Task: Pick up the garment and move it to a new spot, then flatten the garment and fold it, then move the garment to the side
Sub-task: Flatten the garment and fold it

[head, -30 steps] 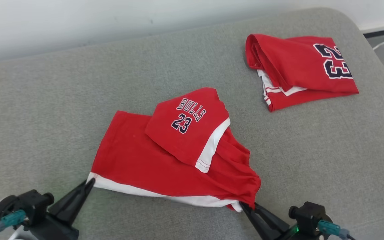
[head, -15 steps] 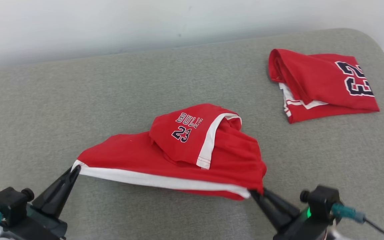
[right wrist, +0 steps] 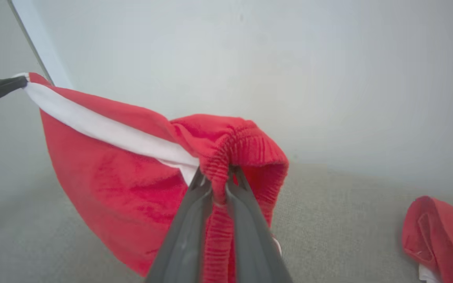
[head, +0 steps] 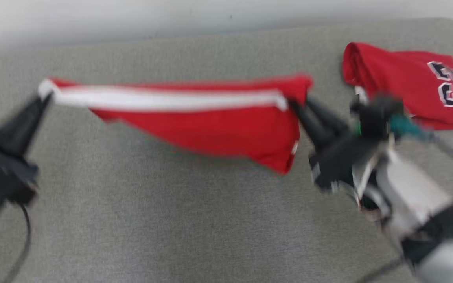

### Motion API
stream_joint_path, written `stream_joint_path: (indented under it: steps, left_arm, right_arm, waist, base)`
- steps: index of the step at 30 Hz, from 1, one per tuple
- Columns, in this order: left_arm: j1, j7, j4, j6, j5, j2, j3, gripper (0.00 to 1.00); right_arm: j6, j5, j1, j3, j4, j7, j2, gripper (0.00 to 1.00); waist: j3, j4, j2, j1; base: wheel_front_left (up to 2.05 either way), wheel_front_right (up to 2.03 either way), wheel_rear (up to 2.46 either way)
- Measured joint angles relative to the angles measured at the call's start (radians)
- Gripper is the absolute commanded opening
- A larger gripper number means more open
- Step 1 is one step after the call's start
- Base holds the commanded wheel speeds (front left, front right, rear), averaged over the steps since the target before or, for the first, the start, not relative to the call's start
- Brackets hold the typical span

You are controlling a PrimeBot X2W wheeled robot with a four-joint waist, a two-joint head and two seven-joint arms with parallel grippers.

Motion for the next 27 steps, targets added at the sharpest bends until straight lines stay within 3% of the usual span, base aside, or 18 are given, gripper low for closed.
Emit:
stream_joint_path:
  steps: [10, 15, 27]
  left_arm:
    - [-0.456, 0.026, 0.149, 0.0, -0.124, 0.044, -0.156, 0.0]
    - [-0.663, 0.03, 0.241, 0.0, -0.183, 0.033, -0.233, 0.0]
    - [-1.051, -0.014, 0.513, 0.0, -0.232, -0.117, -0.304, 0.0]
  right_arm:
    - [0.0, 0.116, -0.53, 0.016, 0.298, 0.021, 0.097, 0.0]
    - [0.0, 0.161, -0.752, 0.004, 0.453, 0.03, 0.142, 0.0]
    - [0.0, 0.122, -1.191, -0.073, 0.884, -0.022, 0.254, 0.0]
  waist:
    - [0.115, 0.034, 0.0001, 0.0002]
    - [0.173, 0.054, 0.0001, 0.0002]
    - [0.273, 0.107, 0.0002, 0.0003]
  base:
    - [0.0, 0.0, 0.0]
    - [0.0, 0.0, 0.0]
    - [0.0, 0.0, 0.0]
